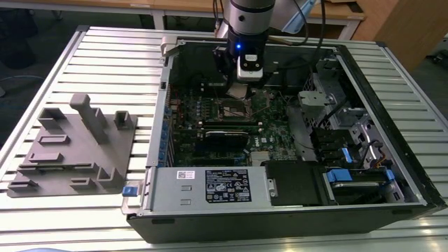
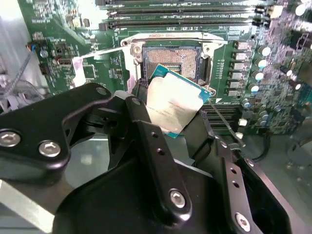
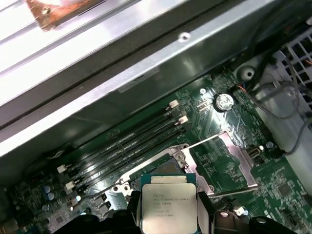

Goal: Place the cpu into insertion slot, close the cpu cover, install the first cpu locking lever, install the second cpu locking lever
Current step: 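Place the cpu into insertion slot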

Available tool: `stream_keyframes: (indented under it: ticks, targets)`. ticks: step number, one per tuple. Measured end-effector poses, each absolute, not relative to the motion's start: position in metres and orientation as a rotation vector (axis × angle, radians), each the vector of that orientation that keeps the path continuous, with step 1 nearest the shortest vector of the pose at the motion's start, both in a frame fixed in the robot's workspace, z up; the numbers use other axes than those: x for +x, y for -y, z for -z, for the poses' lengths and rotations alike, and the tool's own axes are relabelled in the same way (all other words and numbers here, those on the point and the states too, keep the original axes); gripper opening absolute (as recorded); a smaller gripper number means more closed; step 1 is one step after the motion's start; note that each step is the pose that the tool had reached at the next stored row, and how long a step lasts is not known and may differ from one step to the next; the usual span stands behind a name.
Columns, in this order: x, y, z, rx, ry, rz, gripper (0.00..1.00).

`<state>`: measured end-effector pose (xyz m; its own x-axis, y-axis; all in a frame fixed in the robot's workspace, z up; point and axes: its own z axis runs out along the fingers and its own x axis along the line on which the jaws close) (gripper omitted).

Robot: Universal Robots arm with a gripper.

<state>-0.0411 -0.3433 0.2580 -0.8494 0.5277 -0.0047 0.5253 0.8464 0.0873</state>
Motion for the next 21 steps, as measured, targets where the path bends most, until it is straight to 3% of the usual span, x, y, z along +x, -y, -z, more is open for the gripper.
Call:
stream_keyframes:
  ticks: [21]
  targets:
    - [-0.041,0.3433,-0.2548,1.399,-2.761,-0.117,0.54]
